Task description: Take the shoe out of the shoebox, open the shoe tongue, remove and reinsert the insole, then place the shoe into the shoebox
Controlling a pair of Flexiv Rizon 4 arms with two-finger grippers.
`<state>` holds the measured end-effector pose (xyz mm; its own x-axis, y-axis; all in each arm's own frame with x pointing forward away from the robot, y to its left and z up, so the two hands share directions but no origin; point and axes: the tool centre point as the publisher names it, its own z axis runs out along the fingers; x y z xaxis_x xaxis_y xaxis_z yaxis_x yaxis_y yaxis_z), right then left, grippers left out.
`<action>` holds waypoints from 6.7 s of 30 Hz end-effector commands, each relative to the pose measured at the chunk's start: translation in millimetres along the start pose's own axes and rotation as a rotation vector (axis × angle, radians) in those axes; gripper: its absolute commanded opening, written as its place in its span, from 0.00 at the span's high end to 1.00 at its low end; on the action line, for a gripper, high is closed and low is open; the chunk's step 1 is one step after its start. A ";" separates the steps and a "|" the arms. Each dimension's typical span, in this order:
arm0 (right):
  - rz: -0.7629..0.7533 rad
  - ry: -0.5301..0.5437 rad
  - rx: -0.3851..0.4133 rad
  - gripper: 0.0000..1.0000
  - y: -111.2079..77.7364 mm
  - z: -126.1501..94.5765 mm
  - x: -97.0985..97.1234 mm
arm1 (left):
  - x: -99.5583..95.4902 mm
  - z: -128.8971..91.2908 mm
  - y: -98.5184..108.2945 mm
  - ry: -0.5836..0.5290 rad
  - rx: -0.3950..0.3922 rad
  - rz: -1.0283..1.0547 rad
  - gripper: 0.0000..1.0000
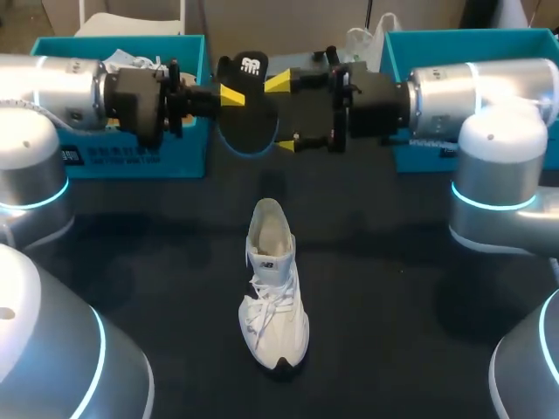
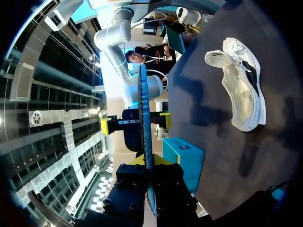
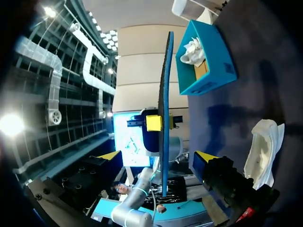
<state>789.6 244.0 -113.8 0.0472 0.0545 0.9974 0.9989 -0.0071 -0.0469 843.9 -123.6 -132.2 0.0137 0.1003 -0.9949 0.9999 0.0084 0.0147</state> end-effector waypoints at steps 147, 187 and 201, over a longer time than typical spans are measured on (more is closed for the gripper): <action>-0.632 -0.100 -0.187 1.00 28.4 -13.4 -96.0 | 155.0 -20.2 -70.6 0.756 -0.561 -1.408 0.00; -0.678 -0.091 -0.208 1.00 24.9 10.5 -137.0 | 206.5 -21.5 -92.5 0.756 -0.472 -1.489 0.00; -0.747 -0.075 -0.124 1.00 18.6 18.8 -152.1 | 216.2 -9.7 -102.5 0.819 -0.445 -1.497 0.00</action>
<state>798.5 252.1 -269.6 -0.6390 0.1525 0.7540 0.7546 -0.0662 0.6529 740.6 -92.2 -347.3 -0.9779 0.1751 0.1145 0.0675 0.7820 -0.6196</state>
